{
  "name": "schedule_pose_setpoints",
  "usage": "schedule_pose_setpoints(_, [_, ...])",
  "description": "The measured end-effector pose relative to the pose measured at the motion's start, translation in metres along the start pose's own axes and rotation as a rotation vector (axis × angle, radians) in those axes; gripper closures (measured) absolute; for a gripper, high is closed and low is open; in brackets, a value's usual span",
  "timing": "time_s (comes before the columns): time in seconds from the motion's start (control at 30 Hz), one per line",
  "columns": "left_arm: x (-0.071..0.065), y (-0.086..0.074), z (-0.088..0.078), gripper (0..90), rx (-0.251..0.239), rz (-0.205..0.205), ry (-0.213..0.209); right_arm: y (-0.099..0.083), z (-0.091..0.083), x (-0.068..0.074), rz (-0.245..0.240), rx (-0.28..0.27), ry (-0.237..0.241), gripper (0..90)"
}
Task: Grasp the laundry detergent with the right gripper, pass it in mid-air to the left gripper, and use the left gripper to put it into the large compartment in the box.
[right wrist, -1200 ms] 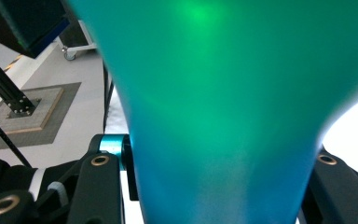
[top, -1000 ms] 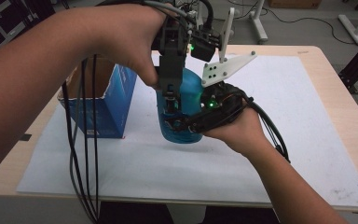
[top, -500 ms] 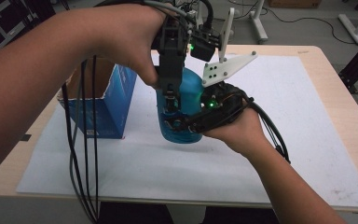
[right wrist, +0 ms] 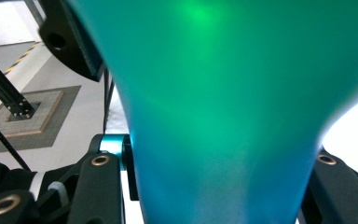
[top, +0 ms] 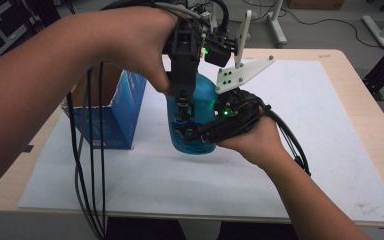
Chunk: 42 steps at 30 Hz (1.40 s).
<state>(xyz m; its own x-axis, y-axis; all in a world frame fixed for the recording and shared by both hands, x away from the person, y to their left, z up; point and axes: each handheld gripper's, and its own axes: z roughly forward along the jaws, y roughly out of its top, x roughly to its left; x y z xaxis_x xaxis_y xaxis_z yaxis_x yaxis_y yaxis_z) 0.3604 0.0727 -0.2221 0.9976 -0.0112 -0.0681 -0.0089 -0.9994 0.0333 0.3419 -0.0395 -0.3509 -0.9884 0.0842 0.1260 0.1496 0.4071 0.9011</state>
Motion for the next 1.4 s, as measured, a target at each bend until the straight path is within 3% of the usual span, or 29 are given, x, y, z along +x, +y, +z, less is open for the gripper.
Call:
schedule_pose_setpoints(0.43, [-0.001,0.003,0.000,36.9,0.007,0.009,-0.009,0.000,-0.001,0.000,-0.004,-0.008,-0.001,46.6])
schedule_pose_setpoints(1.07, [-0.004,0.004,-0.004,39.5,-0.014,0.008,-0.012,0.001,-0.004,-0.001,-0.002,-0.018,0.026,44.5])
schedule_pose_setpoints(1.17, [-0.005,0.003,-0.005,39.5,-0.008,0.017,-0.018,0.001,-0.006,-0.002,0.042,-0.032,0.069,37.2])
schedule_pose_setpoints(1.3, [-0.008,0.002,-0.007,39.4,-0.010,0.017,-0.006,0.002,-0.013,0.001,0.040,-0.050,0.054,22.7])
schedule_pose_setpoints(1.4, [-0.008,0.001,-0.008,39.4,-0.008,0.011,-0.003,0.002,-0.018,0.003,0.018,-0.040,0.041,19.2])
